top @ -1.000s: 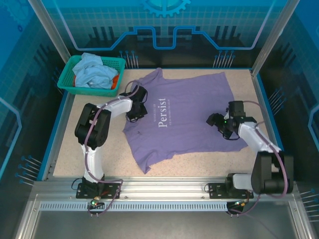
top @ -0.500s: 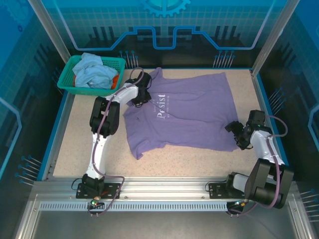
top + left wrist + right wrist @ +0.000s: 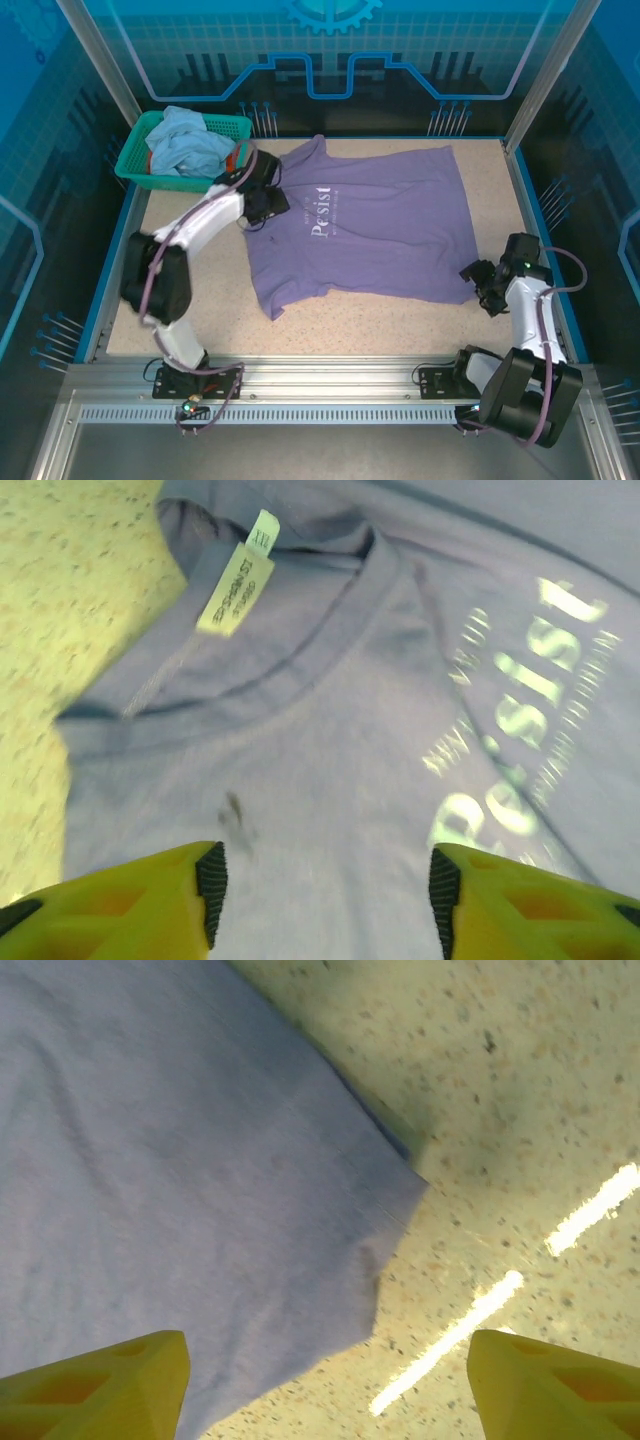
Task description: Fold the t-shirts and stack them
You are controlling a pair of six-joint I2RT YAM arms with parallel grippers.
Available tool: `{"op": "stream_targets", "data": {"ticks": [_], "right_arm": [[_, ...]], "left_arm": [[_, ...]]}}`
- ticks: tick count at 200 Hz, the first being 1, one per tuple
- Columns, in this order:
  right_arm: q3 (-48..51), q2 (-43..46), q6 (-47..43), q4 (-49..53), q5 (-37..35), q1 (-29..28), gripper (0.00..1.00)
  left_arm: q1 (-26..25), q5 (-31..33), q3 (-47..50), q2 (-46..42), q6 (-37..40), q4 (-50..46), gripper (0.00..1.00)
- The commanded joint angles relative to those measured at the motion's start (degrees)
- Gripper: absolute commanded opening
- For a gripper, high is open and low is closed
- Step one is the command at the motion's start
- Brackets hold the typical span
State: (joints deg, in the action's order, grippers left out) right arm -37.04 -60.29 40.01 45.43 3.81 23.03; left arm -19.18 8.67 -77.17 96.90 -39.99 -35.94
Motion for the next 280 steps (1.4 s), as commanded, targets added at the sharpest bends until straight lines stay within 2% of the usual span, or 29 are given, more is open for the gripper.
{"op": "stream_targets", "data": {"ticks": [1,20,54,78,106,125,151,166,178,194,219,248,280], "right_arm": [[1.8,-0.6,-1.1,2.1,2.0,1.2,0.72],[2.0,-2.2,-2.9,0.1,5.3,0.9,0.68],[1.7,-4.3,-3.6,0.0,4.8,-1.5,0.67],[1.4,-4.6,-3.4,-0.3,4.1,-3.1,0.67],[0.9,-6.4,-3.6,-0.7,3.8,-4.5,0.67],[1.1,-7.0,-3.5,-1.2,3.6,-4.8,0.67],[1.1,-7.8,-3.7,-1.8,3.9,-5.2,0.67],[0.9,-8.3,-3.7,-1.9,3.7,-5.4,0.67],[0.8,-8.6,-3.6,-2.2,4.1,-5.6,0.67],[0.6,-8.9,-3.5,-2.1,4.6,-5.7,0.68],[0.7,-8.9,-3.5,-3.0,5.9,-6.1,0.68],[0.5,-9.4,-4.2,-3.7,8.0,-6.2,0.68],[0.3,-8.6,-4.4,-3.6,10.1,-6.2,0.68]], "left_arm": [[-3.4,-3.0,12.0,-10.0,-2.5,2.7,0.52],[-7.9,-3.7,21.5,-17.6,-3.1,2.5,0.5],[-16.4,-3.0,33.9,-29.9,-5.2,-0.9,0.49],[-21.8,-2.0,37.5,-36.5,-6.9,-4.6,0.47],[-26.6,-0.2,39.9,-39.0,-11.0,-5.9,0.43],[-30.5,0.5,42.5,-38.2,-17.2,-2.8,0.42],[-38.1,4.8,43.9,-34.5,-28.7,2.7,0.46],[-40.0,6.5,43.0,-30.8,-32.7,5.2,0.46],[-40.7,7.8,40.6,-27.0,-32.8,5.1,0.46],[-41.7,12.2,36.3,-22.5,-34.2,-0.1,0.45],[-41.6,15.8,37.1,-20.6,-35.2,0.1,0.45],[-40.7,15.9,35.9,-18.0,-29.4,1.9,0.44],[-40.0,18.5,31.1,-12.9,-25.2,-3.4,0.4]]}}
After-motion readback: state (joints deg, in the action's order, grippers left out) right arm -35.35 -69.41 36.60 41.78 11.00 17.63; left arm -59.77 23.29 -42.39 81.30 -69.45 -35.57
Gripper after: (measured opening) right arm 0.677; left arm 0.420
